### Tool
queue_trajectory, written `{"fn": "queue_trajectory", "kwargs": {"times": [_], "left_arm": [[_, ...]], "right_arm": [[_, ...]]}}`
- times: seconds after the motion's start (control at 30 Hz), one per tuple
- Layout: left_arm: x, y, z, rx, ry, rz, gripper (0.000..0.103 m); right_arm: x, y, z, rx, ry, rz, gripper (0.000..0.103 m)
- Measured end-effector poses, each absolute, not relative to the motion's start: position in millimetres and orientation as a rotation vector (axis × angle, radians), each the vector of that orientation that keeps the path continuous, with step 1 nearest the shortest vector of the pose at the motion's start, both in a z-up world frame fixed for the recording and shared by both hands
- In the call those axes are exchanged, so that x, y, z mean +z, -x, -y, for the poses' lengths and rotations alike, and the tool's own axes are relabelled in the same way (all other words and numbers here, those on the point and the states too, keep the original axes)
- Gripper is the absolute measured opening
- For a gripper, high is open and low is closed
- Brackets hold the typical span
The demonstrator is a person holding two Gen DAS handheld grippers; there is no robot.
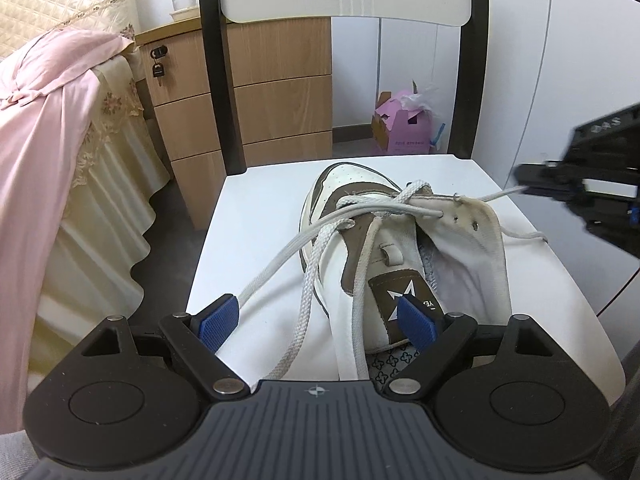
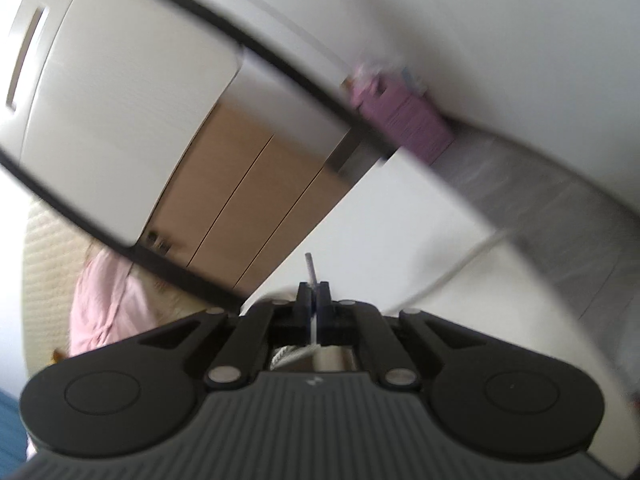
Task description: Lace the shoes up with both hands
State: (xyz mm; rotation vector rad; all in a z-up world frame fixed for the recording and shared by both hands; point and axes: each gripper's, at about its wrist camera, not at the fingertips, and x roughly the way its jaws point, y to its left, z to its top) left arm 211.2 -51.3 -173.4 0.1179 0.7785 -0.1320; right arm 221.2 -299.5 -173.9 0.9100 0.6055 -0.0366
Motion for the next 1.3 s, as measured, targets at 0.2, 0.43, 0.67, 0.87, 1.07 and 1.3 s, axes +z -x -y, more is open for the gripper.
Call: {"fn": "queue_trajectory", "kwargs": {"times": [0.2, 0.43, 0.67, 0.87, 1.07, 1.3], "left_arm": [[-172.8, -210.3, 54.6, -0.14, -0.143, -0.755, 0.089], [-170.9, -208.8, 59.5, -0.14, -0.191, -0.723, 0.088], [-166.6, -202.0, 71.9, -0.135, -0.295, -0.647, 0.077], [-165.4, -197.3, 82.9, -0.163, -0.375, -0.583, 0.056], [-167.9, -198.0, 90.7, -0.179, -0.416, -0.55, 0.036], [-171.7, -201.3, 90.7, -0.153, -0.428, -0.56, 0.01]], "right_arm": [[-171.3, -208.2, 331.3, -0.117, -0.913, -0.58, 0.004], [-152.0, -192.3, 325.9, -0.134, -0.867, -0.554, 0.05], [-158.1, -198.7, 273.4, 0.144, -0.941, -0.682, 0.05], [-188.1, -217.4, 268.8, 0.121, -1.063, -0.732, 0.043], [-188.3, -231.3, 259.8, 0.139, -1.017, -0.709, 0.021], [-183.9, -234.8, 255.2, 0.118, -0.977, -0.663, 0.003]]}}
